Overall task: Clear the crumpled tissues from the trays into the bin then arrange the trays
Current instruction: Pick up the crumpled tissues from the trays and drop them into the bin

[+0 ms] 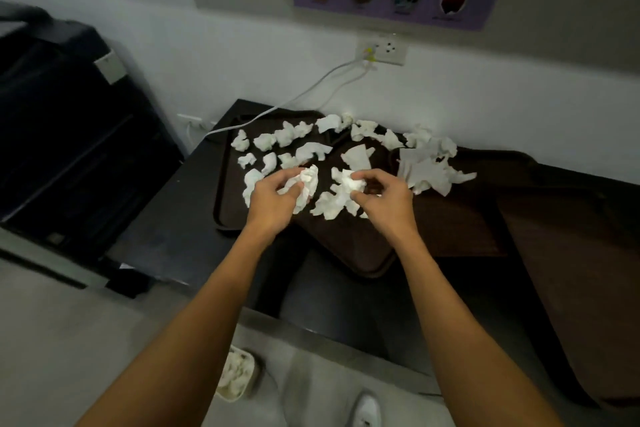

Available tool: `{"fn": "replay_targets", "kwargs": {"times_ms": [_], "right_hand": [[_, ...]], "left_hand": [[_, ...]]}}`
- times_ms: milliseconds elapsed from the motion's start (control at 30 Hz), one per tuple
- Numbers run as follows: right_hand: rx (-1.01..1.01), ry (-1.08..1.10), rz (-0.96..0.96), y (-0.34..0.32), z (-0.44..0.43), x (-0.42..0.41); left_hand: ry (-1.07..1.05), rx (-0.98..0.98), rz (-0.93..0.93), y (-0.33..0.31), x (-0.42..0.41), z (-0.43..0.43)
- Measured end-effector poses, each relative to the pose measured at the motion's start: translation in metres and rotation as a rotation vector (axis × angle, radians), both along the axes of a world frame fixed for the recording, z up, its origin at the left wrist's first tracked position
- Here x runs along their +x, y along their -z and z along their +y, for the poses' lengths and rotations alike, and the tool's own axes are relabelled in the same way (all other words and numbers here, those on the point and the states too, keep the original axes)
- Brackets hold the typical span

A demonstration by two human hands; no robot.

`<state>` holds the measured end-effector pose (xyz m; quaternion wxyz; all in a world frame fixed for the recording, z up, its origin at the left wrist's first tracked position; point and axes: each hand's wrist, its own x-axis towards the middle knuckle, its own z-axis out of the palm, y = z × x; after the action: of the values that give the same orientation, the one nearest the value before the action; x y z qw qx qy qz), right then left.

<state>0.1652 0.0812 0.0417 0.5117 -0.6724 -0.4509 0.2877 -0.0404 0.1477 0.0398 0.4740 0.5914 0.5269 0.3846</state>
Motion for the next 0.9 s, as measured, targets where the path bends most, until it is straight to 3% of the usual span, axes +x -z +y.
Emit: {"fn": "replay_targets", "kwargs": {"times_ms": [533, 900], "right_hand": [[-0.073, -0.276, 0.054, 0.02, -0.012, -0.251], [-0.144, -0.488, 0.042, 0.06, -0.006, -0.348]], "left_hand": [[-0.268, -0.045, 0.058, 0.03, -0.253, -0.068], [-0.549, -0.113, 0.085, 0.066, -0.342, -0.099]]}}
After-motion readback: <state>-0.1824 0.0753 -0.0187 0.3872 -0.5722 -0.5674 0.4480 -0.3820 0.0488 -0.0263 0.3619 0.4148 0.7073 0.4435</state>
